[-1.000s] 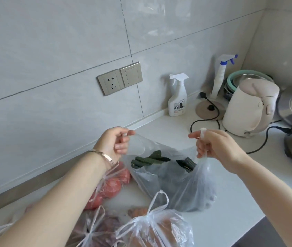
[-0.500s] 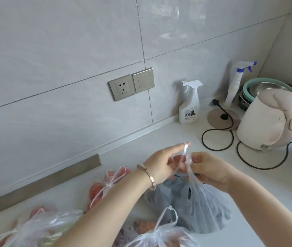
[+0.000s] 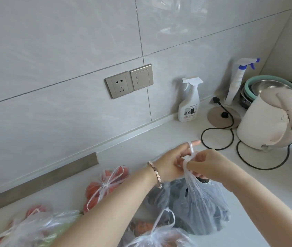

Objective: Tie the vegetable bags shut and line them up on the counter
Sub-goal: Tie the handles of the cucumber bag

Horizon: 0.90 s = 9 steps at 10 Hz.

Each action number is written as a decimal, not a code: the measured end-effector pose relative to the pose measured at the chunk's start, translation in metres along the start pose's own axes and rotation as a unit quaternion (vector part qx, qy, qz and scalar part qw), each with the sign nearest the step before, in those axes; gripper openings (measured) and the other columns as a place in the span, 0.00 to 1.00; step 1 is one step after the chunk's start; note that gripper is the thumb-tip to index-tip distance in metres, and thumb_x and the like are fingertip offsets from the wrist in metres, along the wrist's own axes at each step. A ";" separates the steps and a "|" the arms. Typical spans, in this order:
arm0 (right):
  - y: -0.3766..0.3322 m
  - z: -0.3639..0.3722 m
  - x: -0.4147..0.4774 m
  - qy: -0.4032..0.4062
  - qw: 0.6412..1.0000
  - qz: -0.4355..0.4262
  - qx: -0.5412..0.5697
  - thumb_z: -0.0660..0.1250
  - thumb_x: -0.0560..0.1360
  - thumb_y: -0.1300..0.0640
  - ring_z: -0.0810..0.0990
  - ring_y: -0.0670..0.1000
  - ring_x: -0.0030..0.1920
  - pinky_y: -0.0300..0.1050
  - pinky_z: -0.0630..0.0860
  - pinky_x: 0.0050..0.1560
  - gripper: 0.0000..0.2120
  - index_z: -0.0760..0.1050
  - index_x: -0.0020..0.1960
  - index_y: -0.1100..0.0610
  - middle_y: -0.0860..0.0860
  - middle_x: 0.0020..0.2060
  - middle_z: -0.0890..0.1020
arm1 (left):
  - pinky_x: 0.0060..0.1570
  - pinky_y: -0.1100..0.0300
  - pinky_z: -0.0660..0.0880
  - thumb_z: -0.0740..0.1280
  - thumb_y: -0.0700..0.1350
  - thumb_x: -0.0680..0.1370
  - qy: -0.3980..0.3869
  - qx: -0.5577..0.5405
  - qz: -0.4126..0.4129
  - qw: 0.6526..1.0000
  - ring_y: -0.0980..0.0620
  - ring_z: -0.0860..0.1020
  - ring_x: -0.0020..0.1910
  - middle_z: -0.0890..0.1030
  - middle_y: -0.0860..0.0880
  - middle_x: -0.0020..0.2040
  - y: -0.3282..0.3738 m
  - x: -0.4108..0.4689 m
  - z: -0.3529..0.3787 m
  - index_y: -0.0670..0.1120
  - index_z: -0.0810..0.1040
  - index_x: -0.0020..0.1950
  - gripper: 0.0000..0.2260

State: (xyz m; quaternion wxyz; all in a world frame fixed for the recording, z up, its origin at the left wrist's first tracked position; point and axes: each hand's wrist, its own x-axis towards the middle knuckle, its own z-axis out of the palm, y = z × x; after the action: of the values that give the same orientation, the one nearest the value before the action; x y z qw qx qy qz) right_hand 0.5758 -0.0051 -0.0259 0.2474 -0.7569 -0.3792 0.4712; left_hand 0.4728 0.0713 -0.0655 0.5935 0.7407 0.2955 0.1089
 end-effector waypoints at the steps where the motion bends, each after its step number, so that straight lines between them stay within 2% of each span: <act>1: 0.000 0.004 -0.003 0.033 0.998 -0.012 -0.043 0.66 0.68 0.51 0.67 0.49 0.28 0.41 0.64 0.33 0.09 0.73 0.35 0.57 0.53 0.30 0.73 | 0.41 0.81 0.67 0.61 0.29 0.75 0.007 0.052 -0.002 0.999 0.69 0.71 0.39 0.69 0.63 0.43 0.001 -0.005 -0.001 0.38 0.69 0.65 0.19; 2: -0.001 0.007 -0.004 0.069 0.992 -0.040 -0.097 0.65 0.69 0.50 0.65 0.48 0.25 0.40 0.62 0.29 0.15 0.67 0.28 0.56 0.50 0.25 0.69 | 0.36 0.77 0.67 0.60 0.30 0.75 0.002 0.102 -0.005 0.995 0.66 0.71 0.34 0.70 0.58 0.37 -0.002 -0.008 -0.003 0.33 0.70 0.60 0.13; 3: 0.000 0.005 -0.004 0.090 0.988 -0.057 -0.109 0.65 0.69 0.49 0.63 0.49 0.26 0.40 0.60 0.30 0.17 0.64 0.26 0.55 0.51 0.25 0.68 | 0.38 0.73 0.67 0.61 0.33 0.76 0.041 0.115 0.003 0.993 0.59 0.70 0.37 0.72 0.53 0.38 -0.002 -0.010 0.000 0.35 0.74 0.55 0.09; 4: 0.003 0.001 -0.002 0.090 0.989 -0.075 -0.090 0.66 0.69 0.49 0.62 0.50 0.28 0.41 0.59 0.32 0.15 0.67 0.29 0.55 0.52 0.27 0.68 | 0.44 0.60 0.72 0.64 0.44 0.72 0.095 0.090 0.018 0.991 0.55 0.74 0.41 0.78 0.48 0.41 -0.011 -0.011 -0.006 0.41 0.81 0.46 0.09; 5: 0.007 0.003 0.002 0.069 0.993 -0.086 0.052 0.68 0.71 0.55 0.65 0.49 0.29 0.41 0.63 0.33 0.16 0.68 0.27 0.56 0.50 0.25 0.68 | 0.43 0.64 0.71 0.67 0.45 0.64 0.100 -0.059 -0.016 0.993 0.58 0.75 0.36 0.77 0.53 0.31 -0.023 -0.020 -0.017 0.51 0.81 0.29 0.05; 6: 0.019 0.014 0.016 0.002 0.928 -0.048 0.370 0.61 0.74 0.66 0.72 0.51 0.30 0.43 0.70 0.38 0.15 0.69 0.29 0.60 0.53 0.27 0.72 | 0.39 0.65 0.74 0.66 0.43 0.60 0.105 -0.220 -0.015 0.970 0.53 0.75 0.30 0.74 0.49 0.24 -0.027 -0.028 -0.013 0.47 0.75 0.20 0.08; 7: 0.036 0.017 0.033 0.005 0.873 0.033 0.487 0.58 0.74 0.65 0.64 0.46 0.20 0.40 0.61 0.29 0.16 0.61 0.29 0.56 0.48 0.18 0.63 | 0.26 0.69 0.67 0.65 0.42 0.68 0.113 -0.122 -0.062 0.984 0.58 0.66 0.20 0.67 0.50 0.20 -0.026 -0.029 -0.005 0.45 0.71 0.22 0.14; 8: 0.053 0.007 0.047 -0.009 0.881 0.067 0.469 0.59 0.74 0.64 0.59 0.46 0.19 0.41 0.59 0.29 0.16 0.59 0.30 0.54 0.47 0.18 0.60 | 0.29 0.62 0.61 0.66 0.43 0.74 0.070 0.081 -0.104 0.989 0.56 0.63 0.21 0.64 0.50 0.21 -0.030 -0.025 -0.010 0.38 0.75 0.32 0.13; 9: 0.063 -0.002 0.054 -0.111 0.938 0.067 0.320 0.62 0.76 0.60 0.55 0.47 0.21 0.39 0.59 0.26 0.19 0.60 0.28 0.55 0.47 0.20 0.57 | 0.33 0.63 0.65 0.65 0.47 0.76 0.035 0.153 -0.073 0.985 0.58 0.65 0.23 0.69 0.51 0.23 -0.031 -0.028 -0.017 0.40 0.77 0.32 0.15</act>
State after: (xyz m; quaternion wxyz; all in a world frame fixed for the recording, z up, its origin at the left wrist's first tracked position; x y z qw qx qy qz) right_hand 0.6137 0.0013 -0.1001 0.4014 -0.6042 -0.1819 0.6639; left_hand 0.4317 0.0731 -0.0849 0.4689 0.7950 0.3824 0.0443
